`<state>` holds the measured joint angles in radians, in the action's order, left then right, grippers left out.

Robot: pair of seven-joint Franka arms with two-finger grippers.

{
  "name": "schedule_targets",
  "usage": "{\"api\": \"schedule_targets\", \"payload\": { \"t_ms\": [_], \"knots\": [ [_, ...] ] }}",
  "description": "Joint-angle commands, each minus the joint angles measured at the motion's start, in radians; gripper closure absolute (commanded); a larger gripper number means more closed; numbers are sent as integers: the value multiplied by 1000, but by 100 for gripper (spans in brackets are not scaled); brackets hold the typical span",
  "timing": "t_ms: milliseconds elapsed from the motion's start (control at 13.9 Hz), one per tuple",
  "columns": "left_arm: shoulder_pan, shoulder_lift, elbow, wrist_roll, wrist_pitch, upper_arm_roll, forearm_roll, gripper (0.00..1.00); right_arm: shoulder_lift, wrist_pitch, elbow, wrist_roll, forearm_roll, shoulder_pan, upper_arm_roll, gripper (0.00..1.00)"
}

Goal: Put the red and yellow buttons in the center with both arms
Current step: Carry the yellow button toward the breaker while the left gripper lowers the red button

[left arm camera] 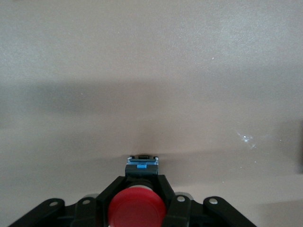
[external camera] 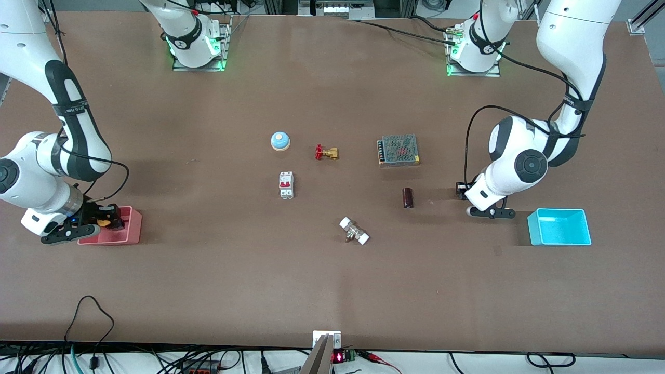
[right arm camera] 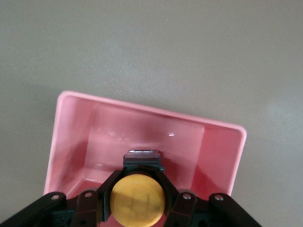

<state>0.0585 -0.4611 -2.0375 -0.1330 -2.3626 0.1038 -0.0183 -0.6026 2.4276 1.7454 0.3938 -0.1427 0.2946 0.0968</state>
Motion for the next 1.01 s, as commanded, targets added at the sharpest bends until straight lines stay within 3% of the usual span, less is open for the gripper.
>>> {"api": "schedule_targets", "payload": {
  "t_ms": [0,216,360,432,576,792,936],
  "knots": [
    [1,-14,-30,-10,-40,-4,-5,88,110,-133,2,42,-8,6,15,65],
    [1,-14,-30,-10,-38,-4,-5,88,226,-315,-10,1,8,3,87,67],
    [1,-14,-30,-10,-38,-4,-5,83,270,-398,0,-173,8,-15,162,67],
    [1,-14,-30,-10,-38,-4,-5,63,273,-410,3,-269,5,-40,187,67],
    [-2,-8,-30,9,-33,-4,-5,0,271,-392,25,-390,5,-109,204,67],
    [-2,9,-23,9,-11,-4,-5,0,244,-255,87,-585,0,-224,204,67],
    [-2,33,2,9,43,-6,-5,0,225,-133,158,-607,-1,-250,204,67]
  ]
}}
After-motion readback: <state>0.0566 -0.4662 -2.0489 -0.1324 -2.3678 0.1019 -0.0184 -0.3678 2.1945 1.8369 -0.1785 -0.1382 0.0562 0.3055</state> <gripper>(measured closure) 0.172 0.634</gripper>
